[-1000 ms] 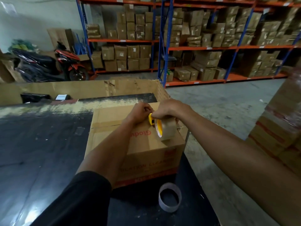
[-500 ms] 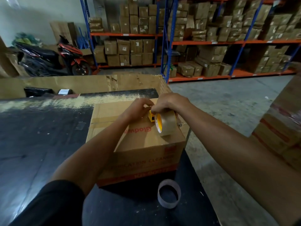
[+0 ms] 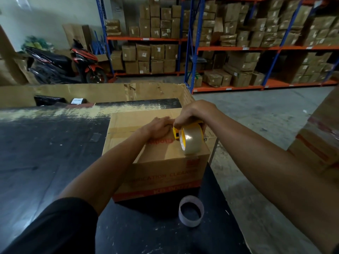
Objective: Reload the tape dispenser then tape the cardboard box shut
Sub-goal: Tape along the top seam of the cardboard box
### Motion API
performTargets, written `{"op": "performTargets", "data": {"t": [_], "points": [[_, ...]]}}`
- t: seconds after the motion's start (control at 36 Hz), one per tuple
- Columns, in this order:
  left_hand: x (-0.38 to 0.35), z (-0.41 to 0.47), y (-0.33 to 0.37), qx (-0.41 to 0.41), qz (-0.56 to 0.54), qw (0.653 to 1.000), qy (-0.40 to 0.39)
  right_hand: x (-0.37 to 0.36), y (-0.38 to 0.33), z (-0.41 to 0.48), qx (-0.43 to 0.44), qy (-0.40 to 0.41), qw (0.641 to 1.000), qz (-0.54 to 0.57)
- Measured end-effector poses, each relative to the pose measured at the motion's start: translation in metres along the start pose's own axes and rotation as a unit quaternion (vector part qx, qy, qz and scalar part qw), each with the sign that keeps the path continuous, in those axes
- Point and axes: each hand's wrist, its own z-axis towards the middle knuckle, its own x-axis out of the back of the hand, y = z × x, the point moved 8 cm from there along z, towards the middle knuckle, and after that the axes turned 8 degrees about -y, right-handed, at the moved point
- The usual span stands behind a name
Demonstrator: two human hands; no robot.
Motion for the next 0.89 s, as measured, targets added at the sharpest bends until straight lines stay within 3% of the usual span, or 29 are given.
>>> {"op": "performTargets", "data": {"t": [0.47,0.89], "points": [[-0.016,-0.005,0.013,0.03,0.111,0.992,-0.057,-0.014,0.011,-0.015,0.002,-0.001,1.0,0.015],[-0.018,-0.025,0.032,0.043,0.11,0.993,-0.022,-0.025,0.017,-0.021,-0.009,-0.034,0.999,0.011]]}}
